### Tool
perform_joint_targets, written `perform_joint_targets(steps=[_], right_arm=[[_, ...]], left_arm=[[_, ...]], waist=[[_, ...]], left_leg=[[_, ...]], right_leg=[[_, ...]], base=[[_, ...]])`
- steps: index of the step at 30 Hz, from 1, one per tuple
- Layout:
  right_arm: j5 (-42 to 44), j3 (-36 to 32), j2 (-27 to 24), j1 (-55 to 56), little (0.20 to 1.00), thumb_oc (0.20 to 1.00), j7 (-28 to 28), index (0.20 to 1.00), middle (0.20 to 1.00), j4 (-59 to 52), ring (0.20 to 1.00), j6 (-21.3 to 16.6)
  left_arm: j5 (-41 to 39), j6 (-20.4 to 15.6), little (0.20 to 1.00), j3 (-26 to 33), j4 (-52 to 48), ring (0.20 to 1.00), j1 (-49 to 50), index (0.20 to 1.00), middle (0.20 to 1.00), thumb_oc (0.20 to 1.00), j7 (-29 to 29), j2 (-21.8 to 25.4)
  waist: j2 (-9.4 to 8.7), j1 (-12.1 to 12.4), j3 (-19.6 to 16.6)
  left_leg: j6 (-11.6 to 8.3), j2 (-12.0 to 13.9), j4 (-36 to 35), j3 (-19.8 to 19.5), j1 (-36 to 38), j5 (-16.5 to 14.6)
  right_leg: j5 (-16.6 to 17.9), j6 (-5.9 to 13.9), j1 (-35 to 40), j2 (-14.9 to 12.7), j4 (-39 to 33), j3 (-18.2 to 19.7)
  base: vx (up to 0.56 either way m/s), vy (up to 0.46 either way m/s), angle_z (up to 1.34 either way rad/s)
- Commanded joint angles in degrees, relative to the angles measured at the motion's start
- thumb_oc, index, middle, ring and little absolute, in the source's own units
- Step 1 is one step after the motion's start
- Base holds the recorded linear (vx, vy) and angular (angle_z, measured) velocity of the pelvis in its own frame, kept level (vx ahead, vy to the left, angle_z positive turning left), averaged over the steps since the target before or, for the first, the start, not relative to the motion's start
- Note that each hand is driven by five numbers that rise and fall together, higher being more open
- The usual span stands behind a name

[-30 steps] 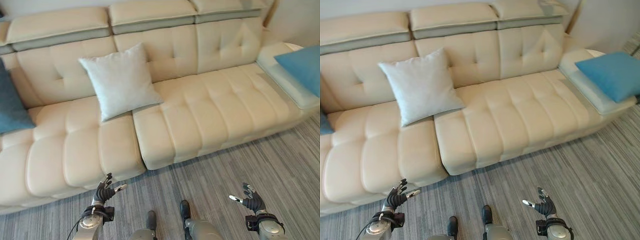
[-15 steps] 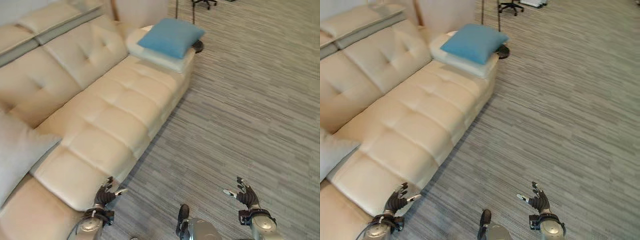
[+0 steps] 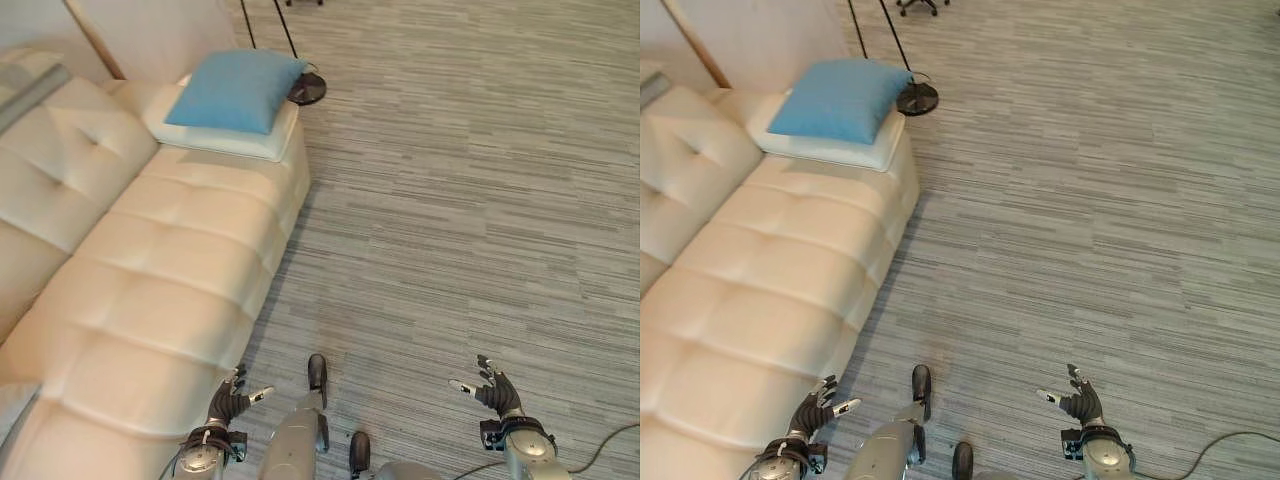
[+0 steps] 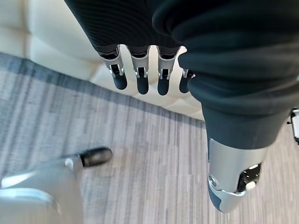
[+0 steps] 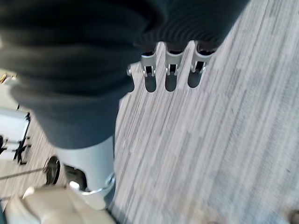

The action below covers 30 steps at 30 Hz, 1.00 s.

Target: Pick up all the scattered cushions and arrange them neatly on the sofa.

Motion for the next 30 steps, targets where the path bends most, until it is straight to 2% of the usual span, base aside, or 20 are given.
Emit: perform_joint_targets(steps=[1,3,4,5,6,7,8,9,10,12,13,16,18,19,20,22,23,25,27,30], right_arm=[[-0.33,-1.21,-0.55,1.11,1.0,1.0,0.51,1.0,1.0,-5.05,1.0,-2.44],[-0.89,-0.7,-0.26,0.84,1.0,1.0,1.49,1.0,1.0,-5.72,1.0,-2.45],[-1.2,0.3,-0.34,-0.17,1.0,1.0,1.82,1.0,1.0,-6.54,1.0,-2.52],[-1.2,0.3,-0.36,-0.19,1.0,1.0,1.82,1.0,1.0,-6.54,1.0,-2.52],[-1.16,0.62,-0.08,-0.68,1.0,1.0,1.97,1.0,1.0,-6.89,1.0,-2.57],[-1.37,0.94,0.09,-1.15,1.0,1.0,1.75,1.0,1.0,-7.01,1.0,-2.57],[-1.64,1.43,0.35,-1.4,1.0,1.0,1.88,1.0,1.0,-7.53,1.0,-2.28],[-1.64,1.43,0.35,-1.4,1.0,1.0,1.88,1.0,1.0,-7.53,1.0,-2.28],[-1.52,1.51,0.1,-1.48,1.0,1.0,1.96,1.0,1.0,-7.54,1.0,-2.54],[-1.38,1.52,-0.54,-1.76,1.0,1.0,2.24,1.0,1.0,-8.13,1.0,-2.48],[-1.48,1.49,-0.87,-1.87,1.0,1.0,2.23,1.0,1.0,-8.24,1.0,-2.37],[-2.32,1.46,-1.27,-1.5,1.0,1.0,1.8,1.0,1.0,-7.95,1.0,-2.18],[-3.05,1.15,-1.28,-0.86,1.0,1.0,1.58,1.0,1.0,-8.1,1.0,-2.02],[-2.99,0.73,-1.25,-0.19,1.0,1.0,1.77,1.0,1.0,-8.3,1.0,-2.22],[-2.69,0.58,-1.03,0.41,1.0,1.0,2.1,1.0,1.0,-8.12,1.0,-2.25],[-2.18,0.23,-0.93,0.26,1.0,1.0,2.01,1.0,1.0,-6.77,1.0,-2.85],[-1.96,0.12,-1.43,0.05,1.0,1.0,1.8,1.0,1.0,-6.65,1.0,-3.23],[-1.42,0.38,-2.11,-0.3,1.0,1.0,1.87,1.0,1.0,-6.19,1.0,-3.23],[-1.68,0.41,-2.87,-0.8,1.0,1.0,1.72,1.0,1.0,-5.76,1.0,-2.9],[-1.62,-0.26,-3.48,0.02,1.0,1.0,1.2,1.0,1.0,-5.91,1.0,-2.98]], left_arm=[[0.89,-1.8,1.0,0.14,-3.62,1.0,1.17,1.0,1.0,1.0,0.73,3.45],[1.14,-1.69,1.0,-0.17,-3.36,1.0,0.62,1.0,1.0,1.0,0.65,4.04],[0.79,-1.74,1.0,-0.58,-4.02,1.0,-0.06,1.0,1.0,1.0,0.94,4.75],[0.79,-1.74,1.0,-0.58,-4.02,1.0,-0.09,1.0,1.0,1.0,0.94,4.73],[0.53,-1.75,1.0,-0.93,-4.13,1.0,-0.66,1.0,1.0,1.0,0.99,4.95],[0.65,-1.69,1.0,-1.13,-4.3,1.0,-0.99,1.0,1.0,1.0,1.32,5.29],[0.58,-1.68,1.0,-1.32,-4.65,1.0,-1.14,1.0,1.0,1.0,1.42,4.94],[0.58,-1.68,1.0,-1.32,-4.65,1.0,-1.14,1.0,1.0,1.0,1.42,4.94],[0.45,-1.84,1.0,-1.23,-4.82,1.0,-0.95,1.0,1.0,1.0,1.55,4.77],[0.64,-2.01,1.0,-1.53,-5.08,1.0,-0.74,1.0,1.0,1.0,0.99,4.54],[0.98,-2.11,1.0,-1.72,-4.84,1.0,-0.76,1.0,1.0,1.0,0.83,4.44],[2.63,-2.31,1.0,-1.55,-3.97,1.0,-1.05,1.0,1.0,1.0,0.93,3.91],[3.37,-2.66,1.0,-1.04,-3.8,1.0,-1.41,1.0,1.0,1.0,1.21,3.74],[3.92,-2.77,1.0,-1.17,-3.63,1.0,-1.36,1.0,1.0,1.0,1.05,3.66],[4.02,-3.13,1.0,-1.39,-3.42,1.0,-1.12,1.0,1.0,1.0,0.89,3.53],[3.47,-3.05,1.0,-1.84,-3.14,1.0,-1.42,1.0,1.0,1.0,0.96,3.09],[3.12,-3.16,1.0,-2.2,-3.21,1.0,-1.15,1.0,1.0,1.0,0.5,2.93],[2.47,-3.1,1.0,-2.59,-3.07,1.0,-1.09,1.0,1.0,1.0,0.22,2.77],[2.44,-2.85,1.0,-3.02,-2.59,1.0,-1.59,1.0,1.0,1.0,-0.17,2.41],[2.98,-2.9,1.0,-3.67,-2.22,1.0,-1.92,1.0,1.0,1.0,-0.3,2.04]], waist=[[-3.13,1.45,-3.27],[-4.71,1.63,-3.27],[-4.65,1.24,-2.15],[-4.48,1.37,-2.27],[-3.95,1.1,-1.72],[-3.1,0.8,-1.14],[-1.78,-0.1,-0.52],[-1.75,-0.11,-0.54],[-0.92,-0.64,-0.24],[-0.29,-1.94,0.41],[-0.05,-2.56,0.75],[-0.63,-4.58,1.01],[-0.61,-5.46,0.99],[-0.5,-5.93,0.81],[-0.84,-6.04,0.31],[-0.52,-6.27,-0.32],[-0.45,-5.98,-0.23],[-1.19,-5.6,-0.51],[-1.36,-4.36,-0.19],[-1.21,-3.32,-0.04]], left_leg=[[1.62,-1.04,4.68,-1.19,-0.05,5.26],[2.9,-1.85,7.75,-0.75,1.18,2.13],[4.67,-1.77,9.28,-0.17,3.56,-1.3],[4.63,-1.52,9.23,-0.12,3.4,-1.19],[5.26,-1.19,9.5,0.03,5.08,-2.64],[5.96,-0.63,9.31,0.12,7.33,-4.06],[6.64,-0.72,8.17,-0.11,11.83,-6.07],[6.63,-0.7,8.16,-0.12,11.82,-6.07],[6.65,-0.64,7.21,-0.47,14.13,-7.04],[6.21,-0.73,5.46,-0.71,18.57,-8.69],[5.84,-0.87,4.5,-1.17,20.61,-9.45],[4.07,-1.57,1.78,-3.19,26.72,-12.47],[2.81,-1.12,2.04,-4.33,29.59,-14.78],[1.87,-0.47,3.58,-5.05,30.65,-15.46],[1.29,-0.29,5.64,-5.55,30.58,-15.05],[-0.89,1.92,13.89,-5.04,28.14,-9.9],[-1.56,3.15,21.25,-4.36,25.53,-6.96],[-1.22,4.63,26.52,-2.22,21.72,-3.64],[-0.1,5.05,27.02,0.3,17.42,-6.5],[0.45,4.73,17.83,4.02,13.03,-7.66]], right_leg=[[-4.38,11.09,6.31,-6.38,9.34,2.9],[4.11,15.59,3.1,-8.2,19.15,3.72],[12.62,17.88,-2.18,-10.44,29.83,2.91],[12.82,17.85,-2.41,-10.22,29.77,3.03],[14.68,17.88,-4.58,-10.91,33.57,2.21],[14.54,17.24,-7.51,-12.24,36.84,0.43],[10.25,14.43,-11.77,-14.23,35.97,-3.15],[10.27,14.42,-11.77,-14.21,35.94,-3.17],[7.3,13.52,-15.0,-14.28,35.02,-4.93],[3.92,13.2,-18.85,-13.94,29.65,-7.78],[4.03,13.37,-20.7,-13.31,25.38,-8.68],[8.01,15.48,-23.11,-11.91,6.65,-9.02],[9.86,16.41,-24.19,-12.14,2.99,-8.55],[10.07,16.47,-23.59,-11.89,3.42,-7.03],[10.98,15.86,-22.95,-12.18,3.86,-6.17],[11.97,14.23,-20.95,-12.16,4.67,-6.28],[11.38,13.35,-18.7,-11.89,3.65,-7.17],[9.36,11.56,-15.1,-11.95,2.33,-7.82],[7.32,10.95,-11.39,-11.77,1.26,-8.48],[5.05,11.62,-7.75,-12.23,0.07,-9.69]], base=[[0.54,0.109,-0.71],[0.53,0.132,-0.79],[0.4,0.119,-0.56],[0.38,0.128,-0.51],[0.29,0.106,-0.28],[0.62,0.216,-0.24],[0.48,0.17,-0.17],[0.5,0.159,-0.15],[0.35,0.061,-0.06],[0.53,0.021,-0.11],[0.56,-0.072,-0.2],[0.55,-0.152,0.09],[0.58,-0.219,0.43],[0.53,-0.237,0.74],[0.5,-0.259,0.7],[0.42,-0.287,1.04],[0.34,-0.29,0.97],[0.34,-0.243,0.48],[0.35,-0.149,0.04],[0.34,-0.058,-0.14]])
